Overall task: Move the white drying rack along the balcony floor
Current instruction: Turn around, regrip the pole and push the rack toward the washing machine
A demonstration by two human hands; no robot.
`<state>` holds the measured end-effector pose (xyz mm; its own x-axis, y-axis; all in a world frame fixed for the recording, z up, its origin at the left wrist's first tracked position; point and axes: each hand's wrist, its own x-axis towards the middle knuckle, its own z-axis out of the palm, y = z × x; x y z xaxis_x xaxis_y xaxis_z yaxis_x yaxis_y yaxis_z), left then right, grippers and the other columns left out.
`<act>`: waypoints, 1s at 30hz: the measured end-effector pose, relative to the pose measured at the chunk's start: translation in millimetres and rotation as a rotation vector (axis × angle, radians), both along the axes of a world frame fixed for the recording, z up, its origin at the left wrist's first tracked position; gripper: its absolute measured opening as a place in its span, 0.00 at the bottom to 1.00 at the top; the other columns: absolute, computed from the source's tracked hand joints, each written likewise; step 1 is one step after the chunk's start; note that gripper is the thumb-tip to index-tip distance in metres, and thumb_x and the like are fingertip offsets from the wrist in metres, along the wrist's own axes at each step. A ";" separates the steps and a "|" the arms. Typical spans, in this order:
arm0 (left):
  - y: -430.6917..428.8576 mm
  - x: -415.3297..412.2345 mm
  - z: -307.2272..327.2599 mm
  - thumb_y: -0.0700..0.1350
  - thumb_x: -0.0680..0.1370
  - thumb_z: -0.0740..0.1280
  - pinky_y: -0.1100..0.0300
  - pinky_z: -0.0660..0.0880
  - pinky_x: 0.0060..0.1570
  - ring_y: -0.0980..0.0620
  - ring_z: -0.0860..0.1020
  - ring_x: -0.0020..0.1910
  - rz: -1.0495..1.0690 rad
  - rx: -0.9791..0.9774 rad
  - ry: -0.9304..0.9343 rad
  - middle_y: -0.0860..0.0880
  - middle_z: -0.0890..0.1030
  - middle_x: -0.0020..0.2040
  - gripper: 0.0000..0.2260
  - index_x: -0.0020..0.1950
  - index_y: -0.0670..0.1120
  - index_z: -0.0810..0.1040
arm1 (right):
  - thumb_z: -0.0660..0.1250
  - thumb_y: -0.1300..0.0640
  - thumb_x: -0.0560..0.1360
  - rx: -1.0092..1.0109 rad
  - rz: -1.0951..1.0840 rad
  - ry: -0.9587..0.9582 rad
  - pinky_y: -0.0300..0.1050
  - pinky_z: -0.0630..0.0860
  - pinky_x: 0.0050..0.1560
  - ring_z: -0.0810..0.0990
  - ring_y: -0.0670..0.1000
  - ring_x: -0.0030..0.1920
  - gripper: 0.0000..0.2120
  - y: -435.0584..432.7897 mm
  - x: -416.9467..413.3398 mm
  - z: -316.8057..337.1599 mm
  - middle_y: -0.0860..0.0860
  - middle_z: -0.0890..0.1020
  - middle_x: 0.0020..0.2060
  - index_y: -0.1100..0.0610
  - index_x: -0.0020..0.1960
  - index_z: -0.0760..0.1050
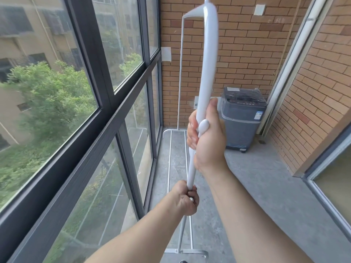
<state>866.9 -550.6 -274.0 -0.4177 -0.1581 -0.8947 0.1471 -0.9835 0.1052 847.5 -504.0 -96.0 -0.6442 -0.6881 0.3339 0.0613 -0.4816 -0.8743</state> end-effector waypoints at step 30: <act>-74.7 -62.3 4.8 0.33 0.72 0.60 0.71 0.61 0.15 0.58 0.70 0.26 0.073 0.015 0.016 0.48 0.76 0.30 0.09 0.34 0.39 0.77 | 0.52 0.34 0.80 0.022 0.036 0.003 0.38 0.55 0.25 0.56 0.46 0.23 0.27 -76.0 -68.8 -0.5 0.49 0.59 0.25 0.54 0.33 0.62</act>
